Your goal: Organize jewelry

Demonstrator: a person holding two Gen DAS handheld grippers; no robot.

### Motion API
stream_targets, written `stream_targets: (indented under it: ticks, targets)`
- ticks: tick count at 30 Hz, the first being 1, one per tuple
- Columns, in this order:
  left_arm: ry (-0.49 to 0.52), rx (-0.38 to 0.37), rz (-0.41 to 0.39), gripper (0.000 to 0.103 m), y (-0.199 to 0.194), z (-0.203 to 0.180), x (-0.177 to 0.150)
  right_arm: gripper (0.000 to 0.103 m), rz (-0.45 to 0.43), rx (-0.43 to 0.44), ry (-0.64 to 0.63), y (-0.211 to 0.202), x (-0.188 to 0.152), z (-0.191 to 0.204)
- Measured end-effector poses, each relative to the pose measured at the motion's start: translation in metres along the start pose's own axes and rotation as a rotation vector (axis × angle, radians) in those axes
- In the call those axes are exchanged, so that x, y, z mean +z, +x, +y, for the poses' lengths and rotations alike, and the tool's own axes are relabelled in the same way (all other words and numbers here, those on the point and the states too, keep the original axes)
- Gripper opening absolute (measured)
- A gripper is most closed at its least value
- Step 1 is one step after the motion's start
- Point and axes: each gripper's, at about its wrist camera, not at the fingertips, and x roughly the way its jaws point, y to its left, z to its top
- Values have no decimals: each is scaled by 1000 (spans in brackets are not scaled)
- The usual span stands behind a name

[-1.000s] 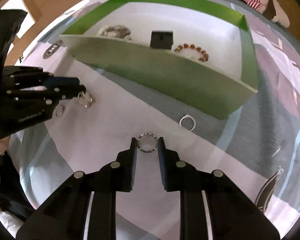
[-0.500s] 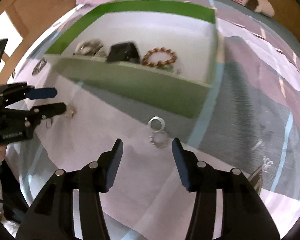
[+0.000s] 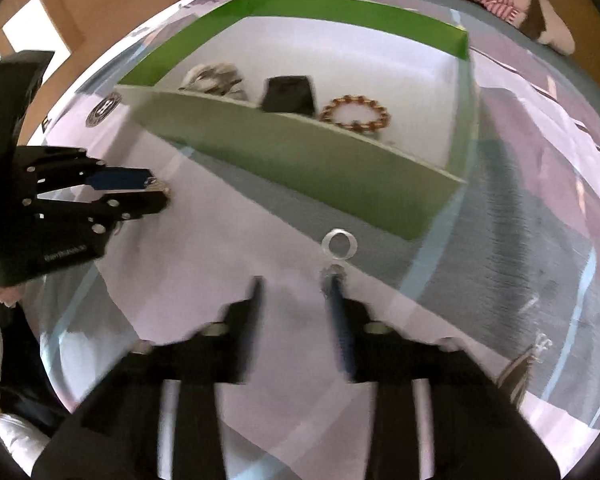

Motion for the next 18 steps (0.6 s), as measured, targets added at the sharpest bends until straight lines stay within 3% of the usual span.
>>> stream_targets:
  ticks: [4, 8, 14, 18]
  targets:
    - [6, 2, 2, 39, 0, -3, -2, 58, 14, -20, 13, 2, -2, -6]
    - [30, 8, 15, 43, 4, -7, -4, 58, 40, -34, -10, 13, -5, 0]
    - [21, 5, 7, 46, 1, -3, -2, 58, 5, 96, -79, 0, -2, 19]
    - [12, 6, 3, 48, 0, 0, -1, 58, -13, 5, -8, 4, 0, 3]
